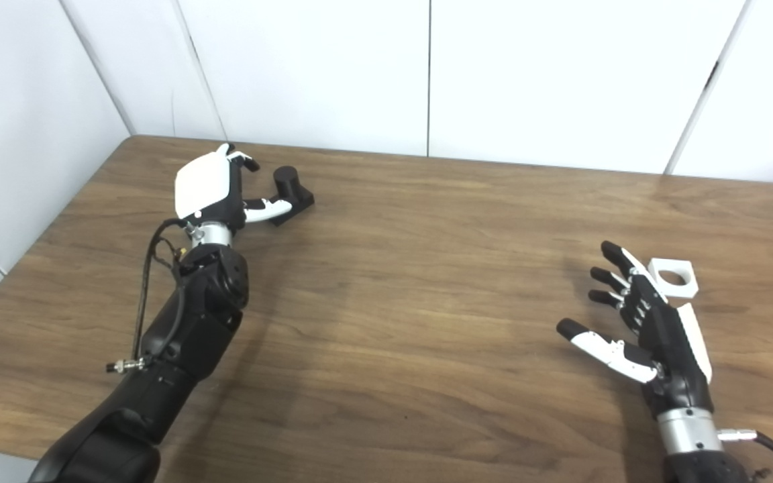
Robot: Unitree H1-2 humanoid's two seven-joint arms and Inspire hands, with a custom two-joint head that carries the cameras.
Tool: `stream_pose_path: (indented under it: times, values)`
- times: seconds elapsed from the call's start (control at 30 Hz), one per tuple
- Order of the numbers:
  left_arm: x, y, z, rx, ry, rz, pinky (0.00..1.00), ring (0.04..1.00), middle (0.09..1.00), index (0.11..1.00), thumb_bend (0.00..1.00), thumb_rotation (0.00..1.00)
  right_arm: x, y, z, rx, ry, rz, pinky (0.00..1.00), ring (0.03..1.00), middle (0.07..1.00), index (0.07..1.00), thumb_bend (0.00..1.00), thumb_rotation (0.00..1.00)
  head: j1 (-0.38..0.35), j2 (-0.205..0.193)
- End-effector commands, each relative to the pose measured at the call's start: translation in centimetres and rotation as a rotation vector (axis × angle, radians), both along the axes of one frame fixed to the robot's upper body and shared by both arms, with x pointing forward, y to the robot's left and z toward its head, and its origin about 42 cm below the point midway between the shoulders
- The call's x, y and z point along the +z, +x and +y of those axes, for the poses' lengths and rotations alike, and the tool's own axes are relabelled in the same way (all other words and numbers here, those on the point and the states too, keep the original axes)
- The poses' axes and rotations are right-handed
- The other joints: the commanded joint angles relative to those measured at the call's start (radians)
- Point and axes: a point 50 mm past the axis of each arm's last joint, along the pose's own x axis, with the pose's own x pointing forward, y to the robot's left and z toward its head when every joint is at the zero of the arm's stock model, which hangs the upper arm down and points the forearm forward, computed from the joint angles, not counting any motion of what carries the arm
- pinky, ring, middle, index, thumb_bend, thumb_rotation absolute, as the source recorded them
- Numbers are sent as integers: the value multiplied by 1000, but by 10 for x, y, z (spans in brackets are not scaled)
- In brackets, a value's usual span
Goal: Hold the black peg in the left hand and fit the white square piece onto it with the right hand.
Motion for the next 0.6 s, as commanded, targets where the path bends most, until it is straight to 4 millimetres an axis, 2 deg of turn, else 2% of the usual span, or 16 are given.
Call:
stream_pose_path:
  times: [0.0, 0.13, 0.33, 0.57]
  values:
    - [27, 15, -1, 3, 18, -84, 843, 906, 929, 664, 953, 462, 12, 1, 3, 3, -1, -49, 750, 845, 919, 888, 767, 303, -2, 2]
    - [21, 18, 0, 7, -2, -52, 866, 920, 931, 667, 946, 467, 13, 0, 4, -2, 2, -46, 752, 849, 921, 887, 766, 299, -5, 1]
    - [12, 21, 0, 11, -25, -26, 809, 887, 912, 653, 947, 456, 13, -2, 6, -11, -8, -51, 737, 842, 918, 890, 768, 304, -8, 3]
    - [7, 21, -5, -9, -46, -7, 795, 880, 899, 647, 939, 469, 12, -4, 7, -15, 11, -45, 754, 854, 925, 888, 754, 275, -14, 4]
